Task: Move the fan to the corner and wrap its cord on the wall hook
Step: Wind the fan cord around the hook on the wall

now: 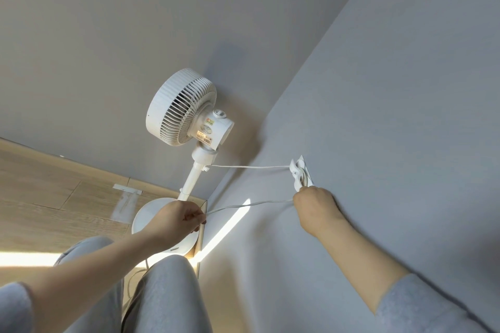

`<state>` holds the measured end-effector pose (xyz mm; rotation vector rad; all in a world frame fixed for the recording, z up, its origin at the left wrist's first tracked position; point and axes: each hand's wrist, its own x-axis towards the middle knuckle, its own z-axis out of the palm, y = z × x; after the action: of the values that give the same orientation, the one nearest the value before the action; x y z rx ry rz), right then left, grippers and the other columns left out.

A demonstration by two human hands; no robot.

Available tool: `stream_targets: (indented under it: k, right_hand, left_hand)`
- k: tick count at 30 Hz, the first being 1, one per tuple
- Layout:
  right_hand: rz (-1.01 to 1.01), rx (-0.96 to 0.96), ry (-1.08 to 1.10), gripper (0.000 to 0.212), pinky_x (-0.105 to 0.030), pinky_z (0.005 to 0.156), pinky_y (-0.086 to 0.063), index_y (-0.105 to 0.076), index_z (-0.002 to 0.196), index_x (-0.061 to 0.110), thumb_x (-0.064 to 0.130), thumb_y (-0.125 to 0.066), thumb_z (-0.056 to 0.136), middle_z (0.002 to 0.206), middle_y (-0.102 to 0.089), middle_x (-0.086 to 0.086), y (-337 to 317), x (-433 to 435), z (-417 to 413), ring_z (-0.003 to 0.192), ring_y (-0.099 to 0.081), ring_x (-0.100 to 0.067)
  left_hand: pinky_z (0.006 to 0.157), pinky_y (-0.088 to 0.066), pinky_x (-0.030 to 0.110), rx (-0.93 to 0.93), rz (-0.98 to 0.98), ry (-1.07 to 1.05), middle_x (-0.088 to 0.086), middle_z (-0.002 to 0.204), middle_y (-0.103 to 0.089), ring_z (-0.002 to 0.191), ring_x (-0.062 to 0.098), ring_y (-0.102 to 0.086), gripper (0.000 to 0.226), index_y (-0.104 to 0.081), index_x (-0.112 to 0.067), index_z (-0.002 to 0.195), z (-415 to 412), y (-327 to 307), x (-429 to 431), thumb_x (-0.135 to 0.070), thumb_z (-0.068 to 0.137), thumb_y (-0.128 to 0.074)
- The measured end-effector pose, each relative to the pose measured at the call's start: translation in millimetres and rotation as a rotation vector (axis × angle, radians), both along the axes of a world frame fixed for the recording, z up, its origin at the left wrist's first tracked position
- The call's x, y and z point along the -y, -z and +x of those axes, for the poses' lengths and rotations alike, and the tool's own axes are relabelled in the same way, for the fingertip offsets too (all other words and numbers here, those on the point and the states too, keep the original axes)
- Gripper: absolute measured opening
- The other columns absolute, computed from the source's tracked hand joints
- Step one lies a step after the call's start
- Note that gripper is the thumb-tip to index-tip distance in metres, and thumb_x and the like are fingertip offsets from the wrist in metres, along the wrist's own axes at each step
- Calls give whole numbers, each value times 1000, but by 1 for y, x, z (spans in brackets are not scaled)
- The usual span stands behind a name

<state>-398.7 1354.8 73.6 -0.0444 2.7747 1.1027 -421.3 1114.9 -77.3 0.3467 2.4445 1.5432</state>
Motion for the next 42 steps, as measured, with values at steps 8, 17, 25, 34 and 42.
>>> stream_targets:
  k: [8,17,25,34,42]
  right_hand:
    - [-15,18,2,41,-33,90,-43,-50,124,4,2,-51,84,124,-50,-12,39,-1,0,114,-52,-28]
    - [-319,-106,35,28,-31,74,-46,-53,117,7,15,-46,91,117,-55,-9,44,-1,-24,105,-59,-26]
    - [-601,-92,73,24,-33,88,-48,-64,104,10,17,-48,88,102,-67,-3,38,3,-54,102,-61,-22]
    - [-593,170,23,24,-32,84,-47,-66,108,15,18,-58,85,112,-64,-1,41,18,-93,105,-58,-22]
    - [-587,252,71,21,-21,54,-40,-70,84,17,4,-53,84,79,-59,4,48,19,-125,78,-63,-22]
  left_hand:
    - [57,-45,29,28,29,4,7,73,-70,63,20,-58,20,-71,-9,82,-2,2,-4,-19,91,-56]
    - [50,-43,13,25,5,-61,7,75,-71,60,9,-58,22,-71,-5,83,-17,7,-4,-17,92,-54]
    - [52,-40,21,25,-65,-159,4,74,-72,65,19,-63,23,-73,-13,80,-38,20,-13,-19,91,-55]
    - [54,-43,18,24,-69,-161,5,76,-73,65,17,-64,22,-73,-13,82,-62,29,-14,-22,91,-56]
    - [62,-53,27,18,-26,-136,4,76,-72,69,18,-65,17,-69,-18,82,-73,36,-16,-23,92,-56]
